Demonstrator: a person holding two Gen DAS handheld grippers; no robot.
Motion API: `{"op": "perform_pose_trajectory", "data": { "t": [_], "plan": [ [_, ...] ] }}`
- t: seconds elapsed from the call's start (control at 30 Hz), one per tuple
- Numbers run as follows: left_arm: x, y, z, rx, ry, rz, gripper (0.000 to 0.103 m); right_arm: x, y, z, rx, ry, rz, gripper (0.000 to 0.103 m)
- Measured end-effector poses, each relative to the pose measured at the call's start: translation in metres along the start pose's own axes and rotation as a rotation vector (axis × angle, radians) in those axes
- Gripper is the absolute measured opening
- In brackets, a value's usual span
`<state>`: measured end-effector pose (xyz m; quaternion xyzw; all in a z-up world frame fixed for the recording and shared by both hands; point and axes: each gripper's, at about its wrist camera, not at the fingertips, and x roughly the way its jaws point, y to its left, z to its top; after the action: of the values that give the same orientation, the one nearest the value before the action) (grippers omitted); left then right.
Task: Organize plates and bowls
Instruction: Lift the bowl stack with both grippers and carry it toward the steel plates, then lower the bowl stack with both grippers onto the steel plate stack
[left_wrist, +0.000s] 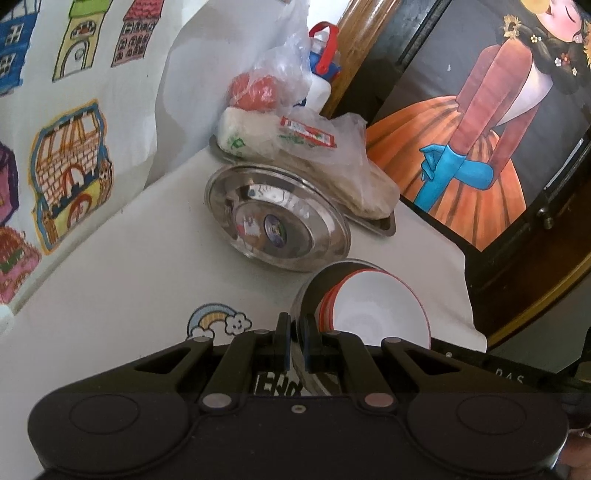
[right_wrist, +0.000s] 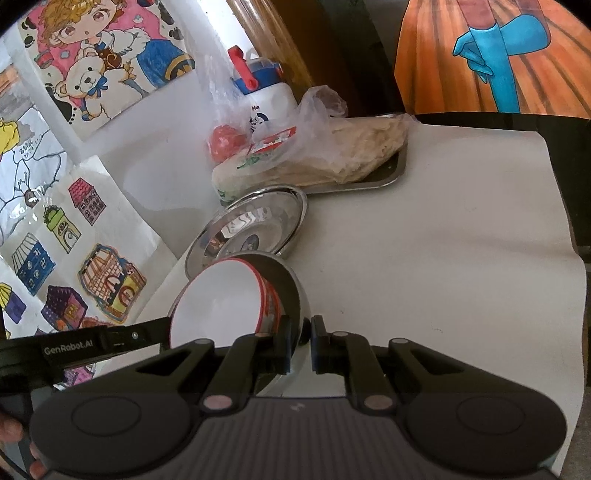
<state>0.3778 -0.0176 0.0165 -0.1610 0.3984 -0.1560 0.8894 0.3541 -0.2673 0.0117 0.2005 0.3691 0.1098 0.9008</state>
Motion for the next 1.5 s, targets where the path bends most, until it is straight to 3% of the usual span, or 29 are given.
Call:
{"op": "perform_pose_trajectory", "data": {
  "t": [1.5],
  "plan": [
    [0.015,-0.006,0.020,-0.026,-0.019,0.030,0.005,0.000,0.011,0.036,-0.034,-0.074,0.005,0.012]
  ]
}}
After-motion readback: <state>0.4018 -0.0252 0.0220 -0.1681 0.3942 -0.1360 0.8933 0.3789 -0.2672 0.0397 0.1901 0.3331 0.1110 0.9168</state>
